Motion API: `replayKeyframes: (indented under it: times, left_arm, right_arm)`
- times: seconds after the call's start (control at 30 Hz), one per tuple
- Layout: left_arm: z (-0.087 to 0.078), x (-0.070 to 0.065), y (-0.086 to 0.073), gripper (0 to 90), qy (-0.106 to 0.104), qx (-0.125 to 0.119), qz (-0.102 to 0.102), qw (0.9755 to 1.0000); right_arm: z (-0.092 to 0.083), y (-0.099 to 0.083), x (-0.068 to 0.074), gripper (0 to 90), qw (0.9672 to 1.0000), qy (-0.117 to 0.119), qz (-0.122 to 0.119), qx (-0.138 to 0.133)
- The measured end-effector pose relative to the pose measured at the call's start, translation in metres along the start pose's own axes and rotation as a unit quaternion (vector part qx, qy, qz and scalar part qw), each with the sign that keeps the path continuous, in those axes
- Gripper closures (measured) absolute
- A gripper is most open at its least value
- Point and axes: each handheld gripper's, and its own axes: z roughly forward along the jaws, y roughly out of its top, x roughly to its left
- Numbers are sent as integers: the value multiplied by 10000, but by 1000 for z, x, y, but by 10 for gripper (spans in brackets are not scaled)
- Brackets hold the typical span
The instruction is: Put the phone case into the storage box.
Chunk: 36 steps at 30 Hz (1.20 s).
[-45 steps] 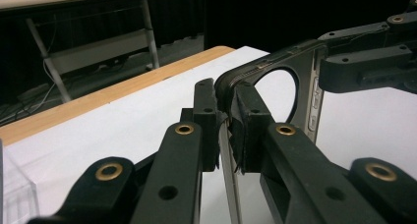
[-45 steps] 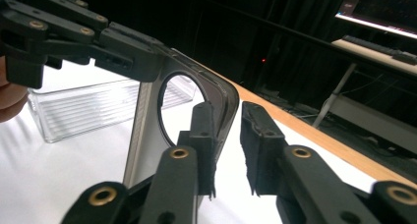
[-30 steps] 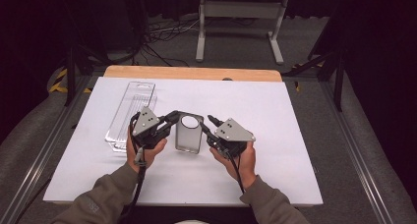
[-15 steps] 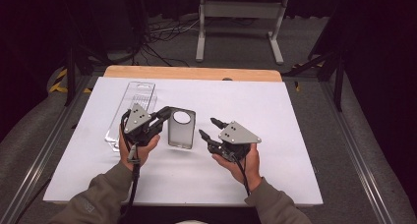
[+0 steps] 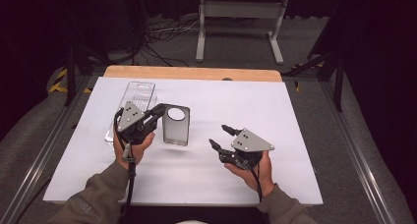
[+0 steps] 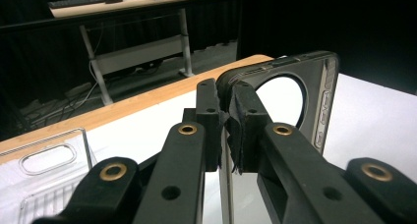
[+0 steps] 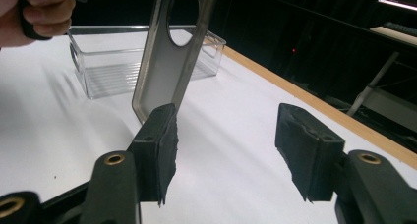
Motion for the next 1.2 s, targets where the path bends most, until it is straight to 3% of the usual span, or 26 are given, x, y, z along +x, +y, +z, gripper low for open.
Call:
replayKeyframes:
  times: [0.27, 0.53, 0.77, 1.2]
  left_arm:
    - [-3, 3, 1, 838, 45, -32, -31, 10000]
    - [-4, 6, 2, 838, 87, -63, -50, 9999]
    - [-6, 8, 4, 838, 113, -108, -94, 9998]
    - [-13, 17, 8, 839, 242, -213, -170, 9993]
  right_arm:
    - [-16, -14, -5, 372, 9999, -90, -74, -82]
    - [-27, -26, -7, 345, 9997, -133, -201, 42]
    - [-34, -36, -10, 332, 9995, -213, -153, 195]
    - [-47, -47, -13, 292, 9993, -311, -108, 174]
